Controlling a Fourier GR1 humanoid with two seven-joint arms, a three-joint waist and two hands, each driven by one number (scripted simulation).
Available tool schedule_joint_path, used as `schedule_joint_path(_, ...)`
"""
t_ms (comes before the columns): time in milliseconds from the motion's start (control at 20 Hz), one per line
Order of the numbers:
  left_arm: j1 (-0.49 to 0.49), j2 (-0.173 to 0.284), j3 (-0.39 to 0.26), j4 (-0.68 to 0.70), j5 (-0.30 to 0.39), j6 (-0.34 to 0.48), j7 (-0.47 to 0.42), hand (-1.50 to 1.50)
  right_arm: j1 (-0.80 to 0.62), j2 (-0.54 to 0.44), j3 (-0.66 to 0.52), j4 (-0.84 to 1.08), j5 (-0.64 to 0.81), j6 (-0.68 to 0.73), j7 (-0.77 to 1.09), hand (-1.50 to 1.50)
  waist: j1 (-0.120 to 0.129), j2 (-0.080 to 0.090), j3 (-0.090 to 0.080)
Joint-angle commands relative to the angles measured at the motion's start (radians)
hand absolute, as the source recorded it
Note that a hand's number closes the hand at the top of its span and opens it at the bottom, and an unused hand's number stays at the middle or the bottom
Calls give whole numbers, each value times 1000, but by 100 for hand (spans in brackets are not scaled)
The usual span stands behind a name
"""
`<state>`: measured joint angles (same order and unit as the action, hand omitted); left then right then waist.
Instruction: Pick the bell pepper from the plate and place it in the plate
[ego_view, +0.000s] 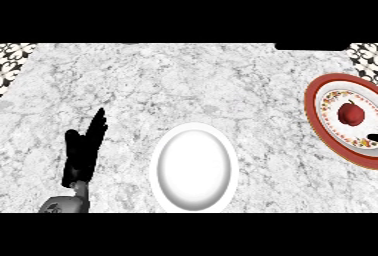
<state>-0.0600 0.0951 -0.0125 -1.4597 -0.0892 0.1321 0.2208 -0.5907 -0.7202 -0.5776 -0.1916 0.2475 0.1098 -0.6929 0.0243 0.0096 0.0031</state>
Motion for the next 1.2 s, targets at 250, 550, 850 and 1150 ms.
schedule_joint_path(250, -26, 16, 13, -9, -11, -3, 33, 0, 19, -50, 16, 22, 2, -25, 28, -150, 3, 0, 1)
schedule_joint_path(550, -33, 22, 41, 5, 34, -37, 23, 0, 76, -68, -8, 37, -19, -43, -30, -150, 3, 3, 2)
schedule_joint_path(850, -11, 18, 38, 37, 14, -30, -25, 0, 130, -90, -42, 48, -59, -20, -60, -150, -2, 1, 2)
schedule_joint_path(1150, -1, 0, 8, -23, -5, -13, 14, 0, 133, -115, -69, 60, -80, -55, -53, -150, 12, 5, 5)
